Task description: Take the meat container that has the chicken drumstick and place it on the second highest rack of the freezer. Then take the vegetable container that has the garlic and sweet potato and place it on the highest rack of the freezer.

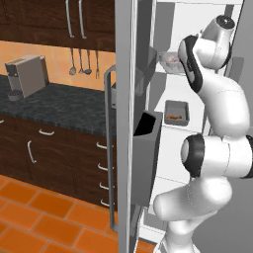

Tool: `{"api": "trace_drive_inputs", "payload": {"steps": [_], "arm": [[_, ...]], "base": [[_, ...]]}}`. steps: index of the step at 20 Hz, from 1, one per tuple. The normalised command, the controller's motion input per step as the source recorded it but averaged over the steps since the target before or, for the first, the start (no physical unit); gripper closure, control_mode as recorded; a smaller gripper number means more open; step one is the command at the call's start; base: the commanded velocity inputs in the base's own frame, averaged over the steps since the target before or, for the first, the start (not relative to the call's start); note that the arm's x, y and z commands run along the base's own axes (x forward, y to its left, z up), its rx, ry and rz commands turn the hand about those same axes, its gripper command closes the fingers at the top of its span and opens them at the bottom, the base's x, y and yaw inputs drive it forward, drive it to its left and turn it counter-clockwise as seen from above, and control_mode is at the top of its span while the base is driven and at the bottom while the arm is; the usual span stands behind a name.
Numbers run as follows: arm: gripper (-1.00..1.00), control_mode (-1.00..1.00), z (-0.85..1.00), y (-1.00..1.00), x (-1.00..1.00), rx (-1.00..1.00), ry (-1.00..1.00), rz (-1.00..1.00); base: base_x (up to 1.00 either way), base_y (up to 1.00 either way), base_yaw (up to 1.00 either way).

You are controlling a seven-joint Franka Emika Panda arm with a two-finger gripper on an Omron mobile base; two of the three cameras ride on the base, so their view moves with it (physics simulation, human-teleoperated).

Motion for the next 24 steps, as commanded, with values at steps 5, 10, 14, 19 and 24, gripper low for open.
{"api": "trace_drive_inputs", "payload": {"steps": [5,10,14,19,24], "arm": [[-1.0,-1.0,0.18,0.0,-0.7,0.01,-0.12,0.03],[-1.0,-1.0,0.02,0.04,-1.0,0.0,-0.11,0.07],[-1.0,-1.0,-0.05,0.0,-1.0,0.0,-0.19,0.08],[-1.0,-1.0,-0.57,0.0,-1.0,-0.01,-0.07,0.07],[-1.0,-1.0,-0.73,0.0,-0.97,-0.03,0.0,0.05]], "base": [[0.0,0.0,0.0],[0.0,0.0,0.0],[0.0,0.0,0.0],[0.0,0.0,0.0],[0.0,0.0,0.0]]}}
